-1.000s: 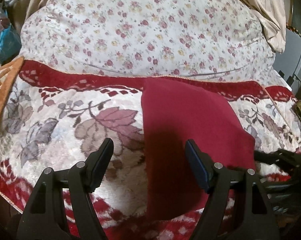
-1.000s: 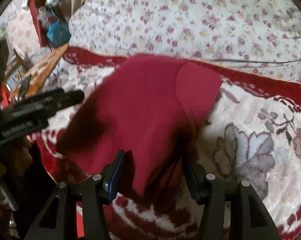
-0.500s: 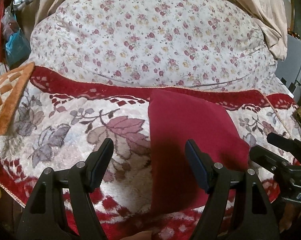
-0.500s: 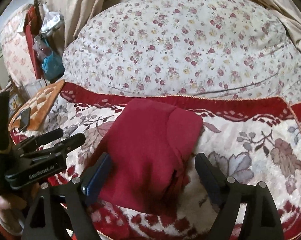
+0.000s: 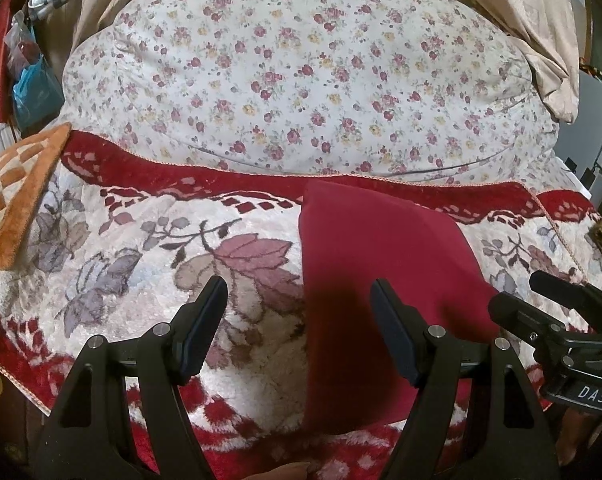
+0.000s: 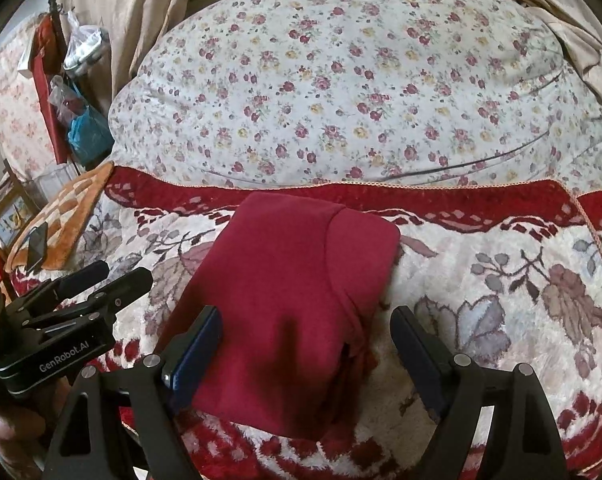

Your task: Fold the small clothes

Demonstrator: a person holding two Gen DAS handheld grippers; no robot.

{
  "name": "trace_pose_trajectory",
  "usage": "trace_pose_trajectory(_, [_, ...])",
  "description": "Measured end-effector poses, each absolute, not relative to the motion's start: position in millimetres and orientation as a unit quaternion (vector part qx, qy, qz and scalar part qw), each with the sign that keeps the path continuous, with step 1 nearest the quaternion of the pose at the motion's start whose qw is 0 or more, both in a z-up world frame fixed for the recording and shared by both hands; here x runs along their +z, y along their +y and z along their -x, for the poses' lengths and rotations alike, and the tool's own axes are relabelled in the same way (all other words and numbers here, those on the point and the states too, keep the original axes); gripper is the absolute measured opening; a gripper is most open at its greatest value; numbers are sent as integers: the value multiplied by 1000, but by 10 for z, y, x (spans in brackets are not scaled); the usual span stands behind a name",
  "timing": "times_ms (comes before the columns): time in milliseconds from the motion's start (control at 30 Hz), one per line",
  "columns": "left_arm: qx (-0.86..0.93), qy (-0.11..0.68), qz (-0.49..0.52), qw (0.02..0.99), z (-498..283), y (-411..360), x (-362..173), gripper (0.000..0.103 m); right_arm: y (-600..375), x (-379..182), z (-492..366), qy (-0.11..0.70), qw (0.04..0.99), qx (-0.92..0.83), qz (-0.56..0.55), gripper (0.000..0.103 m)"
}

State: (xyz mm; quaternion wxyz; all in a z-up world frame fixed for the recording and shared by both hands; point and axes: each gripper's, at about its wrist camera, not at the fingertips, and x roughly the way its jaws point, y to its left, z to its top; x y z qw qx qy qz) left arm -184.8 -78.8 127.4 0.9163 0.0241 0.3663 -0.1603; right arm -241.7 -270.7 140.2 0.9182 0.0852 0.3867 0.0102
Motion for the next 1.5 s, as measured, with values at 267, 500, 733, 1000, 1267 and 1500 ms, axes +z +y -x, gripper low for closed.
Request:
trace_pose_trajectory(267, [-154,373,-27,914,1790,-810,1234,74,-2719,1355,2343,393,916,12,-84,84])
trace_pose_trajectory(500, [-153,376,-29,914,1781,-821,1222,74,-2718,1311,2300,399,913,13,-84,84])
trace_pose_trajectory(733, [-155,377,-29,913,1760,-825,1203,74,-2734,1264,2263,406,910,18,-87,84])
trace_pose_trajectory(1000, [-160,381,-33,910,1702,-857,1170,74,-2726,1234,2227,410,908,19,-87,84])
trace_pose_trajectory(1267, [-160,384,-34,909,1674,-877,1146,74,-2730,1209,2196,413,906,20,-87,84])
trace_pose_trajectory(1500, [-164,387,-37,906,1639,-899,1122,74,-2765,1153,2152,419,903,19,-90,84])
